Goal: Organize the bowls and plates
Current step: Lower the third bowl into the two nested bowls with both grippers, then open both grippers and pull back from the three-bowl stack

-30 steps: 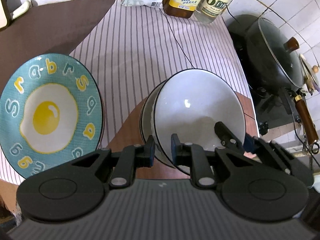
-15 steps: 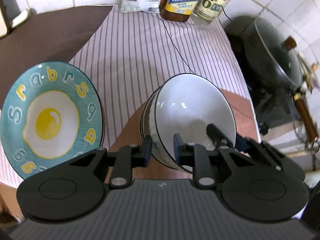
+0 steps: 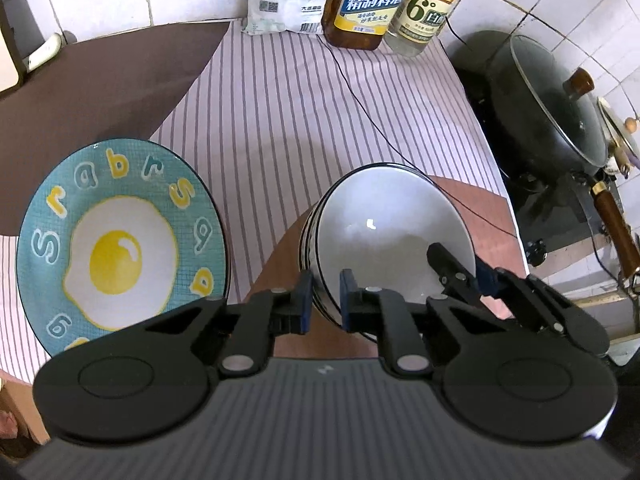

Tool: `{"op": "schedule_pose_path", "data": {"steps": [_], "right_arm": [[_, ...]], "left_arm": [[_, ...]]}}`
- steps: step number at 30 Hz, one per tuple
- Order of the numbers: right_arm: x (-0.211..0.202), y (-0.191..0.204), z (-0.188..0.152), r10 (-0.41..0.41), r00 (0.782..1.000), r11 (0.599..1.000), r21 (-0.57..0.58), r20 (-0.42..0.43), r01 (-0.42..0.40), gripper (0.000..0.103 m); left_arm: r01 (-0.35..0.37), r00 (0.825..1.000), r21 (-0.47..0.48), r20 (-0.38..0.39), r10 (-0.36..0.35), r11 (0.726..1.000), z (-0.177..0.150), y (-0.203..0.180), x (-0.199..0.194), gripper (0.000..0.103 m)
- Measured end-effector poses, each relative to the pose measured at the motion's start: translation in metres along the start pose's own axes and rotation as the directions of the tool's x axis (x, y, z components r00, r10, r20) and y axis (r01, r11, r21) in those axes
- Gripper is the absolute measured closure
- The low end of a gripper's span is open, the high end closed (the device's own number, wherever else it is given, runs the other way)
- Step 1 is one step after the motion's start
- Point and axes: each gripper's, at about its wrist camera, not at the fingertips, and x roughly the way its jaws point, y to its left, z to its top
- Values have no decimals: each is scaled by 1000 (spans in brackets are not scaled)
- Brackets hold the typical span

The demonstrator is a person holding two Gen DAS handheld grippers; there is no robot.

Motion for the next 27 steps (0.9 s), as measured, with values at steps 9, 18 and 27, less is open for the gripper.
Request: {"op": "schedule_pose_path", "data": {"steps": [9, 18, 27], "right_arm": [[-3, 2, -1, -11, 999, 998, -63, 37, 13, 88], [-39, -3, -7, 76, 994, 991, -115, 73, -67, 61], [-80, -3, -21, 129, 985, 983, -149, 116, -112, 54]], "left_arm": [[-17, 999, 22, 37, 16, 1000, -6, -2, 1, 90], [17, 998, 46, 57, -20, 999, -10, 1, -17, 80], [40, 996, 110, 75, -48, 993, -26, -2, -44, 77]]}}
